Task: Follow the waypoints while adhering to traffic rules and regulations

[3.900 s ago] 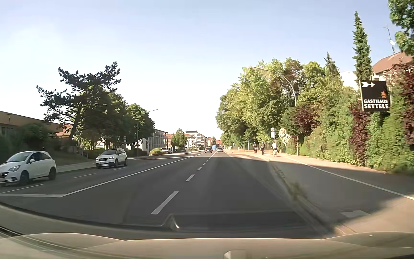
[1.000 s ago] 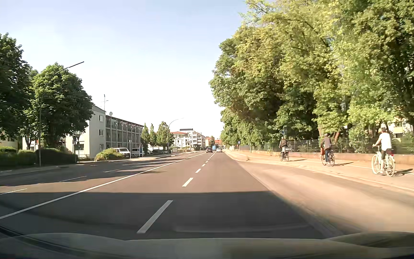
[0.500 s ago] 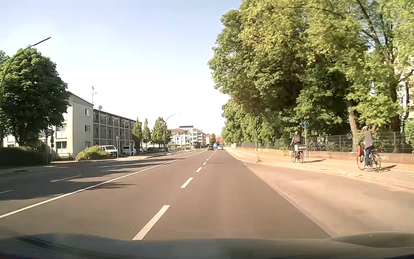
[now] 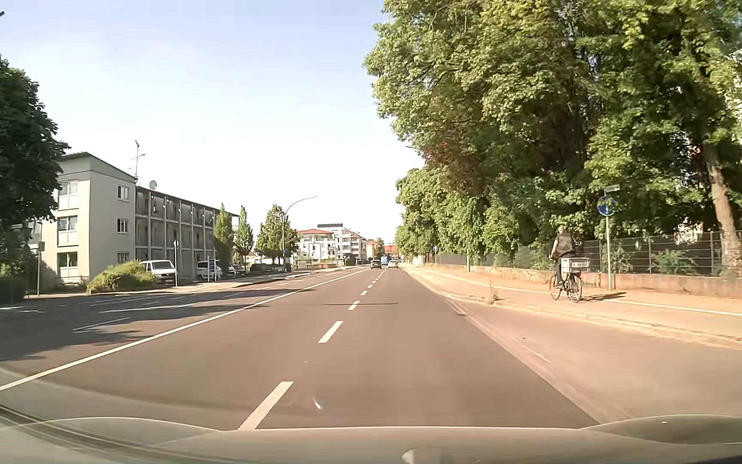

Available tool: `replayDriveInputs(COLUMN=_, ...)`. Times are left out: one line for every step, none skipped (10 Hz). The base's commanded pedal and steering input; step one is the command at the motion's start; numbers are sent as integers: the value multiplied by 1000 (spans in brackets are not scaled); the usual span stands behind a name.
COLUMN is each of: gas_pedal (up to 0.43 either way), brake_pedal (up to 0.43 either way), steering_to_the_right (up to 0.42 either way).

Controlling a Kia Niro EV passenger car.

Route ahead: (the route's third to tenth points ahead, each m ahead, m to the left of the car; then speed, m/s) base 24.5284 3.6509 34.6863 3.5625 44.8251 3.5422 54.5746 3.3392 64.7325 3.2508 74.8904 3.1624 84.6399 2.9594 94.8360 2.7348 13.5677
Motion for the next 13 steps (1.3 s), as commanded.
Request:
replayDriveInputs(gas_pedal=39, brake_pedal=0, steering_to_the_right=-1)
replayDriveInputs(gas_pedal=47, brake_pedal=0, steering_to_the_right=-1)
replayDriveInputs(gas_pedal=47, brake_pedal=0, steering_to_the_right=-1)
replayDriveInputs(gas_pedal=47, brake_pedal=0, steering_to_the_right=-2)
replayDriveInputs(gas_pedal=47, brake_pedal=0, steering_to_the_right=-3)
replayDriveInputs(gas_pedal=47, brake_pedal=0, steering_to_the_right=-4)
replayDriveInputs(gas_pedal=47, brake_pedal=0, steering_to_the_right=-5)
replayDriveInputs(gas_pedal=47, brake_pedal=0, steering_to_the_right=-5)
replayDriveInputs(gas_pedal=47, brake_pedal=0, steering_to_the_right=-5)
replayDriveInputs(gas_pedal=47, brake_pedal=0, steering_to_the_right=-5)
replayDriveInputs(gas_pedal=39, brake_pedal=0, steering_to_the_right=-5)
replayDriveInputs(gas_pedal=0, brake_pedal=0, steering_to_the_right=-5)
replayDriveInputs(gas_pedal=0, brake_pedal=0, steering_to_the_right=-4)
